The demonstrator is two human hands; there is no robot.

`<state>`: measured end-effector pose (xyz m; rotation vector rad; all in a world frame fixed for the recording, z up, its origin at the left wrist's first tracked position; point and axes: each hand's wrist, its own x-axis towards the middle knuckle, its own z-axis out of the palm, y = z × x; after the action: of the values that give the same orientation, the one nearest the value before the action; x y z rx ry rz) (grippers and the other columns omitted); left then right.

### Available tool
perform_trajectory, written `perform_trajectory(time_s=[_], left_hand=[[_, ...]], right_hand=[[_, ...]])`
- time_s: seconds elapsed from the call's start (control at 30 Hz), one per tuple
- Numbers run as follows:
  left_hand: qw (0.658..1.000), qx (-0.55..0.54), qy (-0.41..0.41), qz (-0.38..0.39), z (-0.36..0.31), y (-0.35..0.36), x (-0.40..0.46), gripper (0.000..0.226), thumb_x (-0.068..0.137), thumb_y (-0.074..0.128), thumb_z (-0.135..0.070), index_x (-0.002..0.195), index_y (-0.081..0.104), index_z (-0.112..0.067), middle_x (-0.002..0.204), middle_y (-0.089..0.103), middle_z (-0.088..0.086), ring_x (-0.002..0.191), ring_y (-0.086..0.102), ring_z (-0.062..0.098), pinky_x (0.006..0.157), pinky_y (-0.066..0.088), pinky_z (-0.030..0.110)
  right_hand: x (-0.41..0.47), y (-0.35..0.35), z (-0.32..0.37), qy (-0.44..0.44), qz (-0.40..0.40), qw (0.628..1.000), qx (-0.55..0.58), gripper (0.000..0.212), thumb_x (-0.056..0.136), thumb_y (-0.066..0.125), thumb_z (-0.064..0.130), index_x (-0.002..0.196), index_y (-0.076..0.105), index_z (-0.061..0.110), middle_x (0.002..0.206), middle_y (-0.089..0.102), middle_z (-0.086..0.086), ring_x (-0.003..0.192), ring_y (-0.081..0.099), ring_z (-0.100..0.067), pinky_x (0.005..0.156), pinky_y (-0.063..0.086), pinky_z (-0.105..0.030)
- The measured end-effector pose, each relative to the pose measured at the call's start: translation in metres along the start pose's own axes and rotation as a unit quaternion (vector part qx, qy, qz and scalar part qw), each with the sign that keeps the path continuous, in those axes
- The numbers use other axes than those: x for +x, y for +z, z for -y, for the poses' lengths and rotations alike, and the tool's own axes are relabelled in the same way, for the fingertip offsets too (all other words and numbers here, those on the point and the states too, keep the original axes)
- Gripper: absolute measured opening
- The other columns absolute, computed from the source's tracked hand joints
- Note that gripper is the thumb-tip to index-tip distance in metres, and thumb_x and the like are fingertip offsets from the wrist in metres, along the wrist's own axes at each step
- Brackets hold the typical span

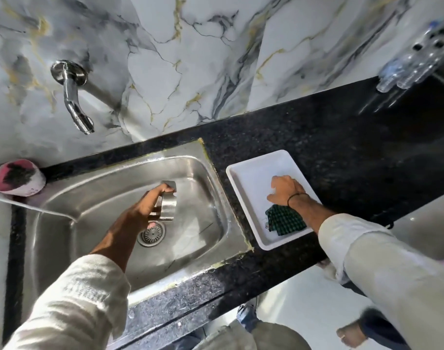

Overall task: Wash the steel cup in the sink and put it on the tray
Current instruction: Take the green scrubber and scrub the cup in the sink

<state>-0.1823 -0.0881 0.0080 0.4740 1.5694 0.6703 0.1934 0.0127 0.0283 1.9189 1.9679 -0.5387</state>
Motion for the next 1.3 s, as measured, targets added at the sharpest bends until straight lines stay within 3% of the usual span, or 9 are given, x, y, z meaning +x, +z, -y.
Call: perform_trajectory(time_s=[0.1,0.23,0.37,0.53,0.6,0.77,1.0,1.2,1.3], left_hand=[[0.999,-0.021,-0.017,0.019,0.006,0.008,-0.001,0.037,0.059,0.073,-0.057,0.076,0.073,-0.023,0.081,0.07,0.01,0.064,0.063,0.025,0.056,0.036,0.028],[0.989,-0.13,-0.006,0.064,0.011,0.02,-0.004,0.022,0.07,0.064,-0.047,0.071,0.077,-0.029,0.095,0.066,0.008,0.082,0.066,0.031,0.07,0.042,0.036],[0.979,-0.183,-0.008,0.085,0.014,0.027,-0.007,0.021,0.075,0.063,-0.047,0.086,0.075,-0.033,0.115,0.06,0.013,0.108,0.057,0.038,0.076,0.045,0.041],[0.976,-0.199,-0.012,0.091,0.014,0.032,-0.01,0.042,0.068,0.065,-0.053,0.103,0.068,-0.03,0.113,0.065,0.01,0.095,0.064,0.036,0.075,0.047,0.044],[0.973,-0.204,-0.013,0.102,0.013,0.034,-0.012,0.05,0.063,0.068,-0.054,0.106,0.069,-0.029,0.115,0.066,0.011,0.096,0.064,0.037,0.075,0.047,0.044],[0.96,-0.238,0.011,0.148,0.01,0.035,-0.014,0.055,0.076,0.055,-0.056,0.116,0.07,-0.021,0.119,0.062,0.018,0.096,0.064,0.039,0.077,0.045,0.043],[0.958,-0.232,0.04,0.164,0.002,0.04,-0.031,0.055,0.085,0.052,-0.054,0.124,0.061,-0.017,0.122,0.055,0.02,0.091,0.063,0.034,0.071,0.046,0.038],[0.963,-0.218,0.074,0.138,0.003,0.021,-0.044,0.045,0.087,0.06,-0.055,0.111,0.076,-0.021,0.109,0.072,0.014,0.091,0.068,0.031,0.073,0.047,0.038],[0.959,-0.242,0.104,0.104,0.004,0.004,-0.05,0.045,0.083,0.061,-0.056,0.106,0.076,-0.021,0.101,0.073,0.01,0.087,0.067,0.029,0.073,0.045,0.037]], right_hand=[[-0.007,0.012,-0.02,0.053,0.09,0.994,-0.009,0.09,0.08,0.09,0.045,0.147,0.047,0.005,0.149,0.055,-0.02,0.138,0.057,-0.041,0.11,0.051,-0.047],[-0.016,0.029,-0.026,0.091,0.099,0.991,0.027,0.104,0.074,0.096,0.041,0.15,0.04,-0.003,0.153,0.049,-0.023,0.148,0.045,-0.04,0.115,0.05,-0.05],[-0.023,0.037,-0.031,0.131,0.082,0.985,0.076,0.079,0.069,0.099,0.042,0.123,0.06,0.001,0.144,0.06,-0.024,0.139,0.056,-0.041,0.106,0.054,-0.049],[-0.037,0.037,-0.033,0.162,0.084,0.973,0.141,0.082,0.072,0.096,0.046,0.131,0.063,0.0,0.146,0.06,-0.024,0.138,0.058,-0.041,0.108,0.054,-0.048],[-0.04,0.033,-0.027,0.171,0.089,0.961,0.199,0.065,0.079,0.091,0.04,0.123,0.066,0.0,0.134,0.067,-0.022,0.131,0.064,-0.039,0.095,0.055,-0.042],[-0.031,0.008,-0.003,0.162,0.069,0.862,0.475,0.037,0.09,0.077,0.011,0.124,0.069,0.0,0.129,0.073,-0.023,0.12,0.072,-0.039,0.103,0.06,-0.053],[-0.038,-0.028,0.115,-0.032,0.101,0.788,0.606,0.05,0.076,0.092,0.0,0.122,0.074,-0.002,0.128,0.077,-0.024,0.119,0.075,-0.039,0.105,0.06,-0.055],[-0.06,-0.018,0.194,-0.278,0.029,0.901,0.331,0.037,0.086,0.073,-0.005,0.121,0.079,0.003,0.123,0.079,-0.021,0.12,0.073,-0.035,0.105,0.058,-0.048],[-0.069,-0.016,0.212,-0.348,0.064,0.913,0.2,0.025,0.089,0.057,-0.008,0.102,0.077,0.003,0.101,0.076,-0.017,0.099,0.071,-0.032,0.084,0.057,-0.032]])
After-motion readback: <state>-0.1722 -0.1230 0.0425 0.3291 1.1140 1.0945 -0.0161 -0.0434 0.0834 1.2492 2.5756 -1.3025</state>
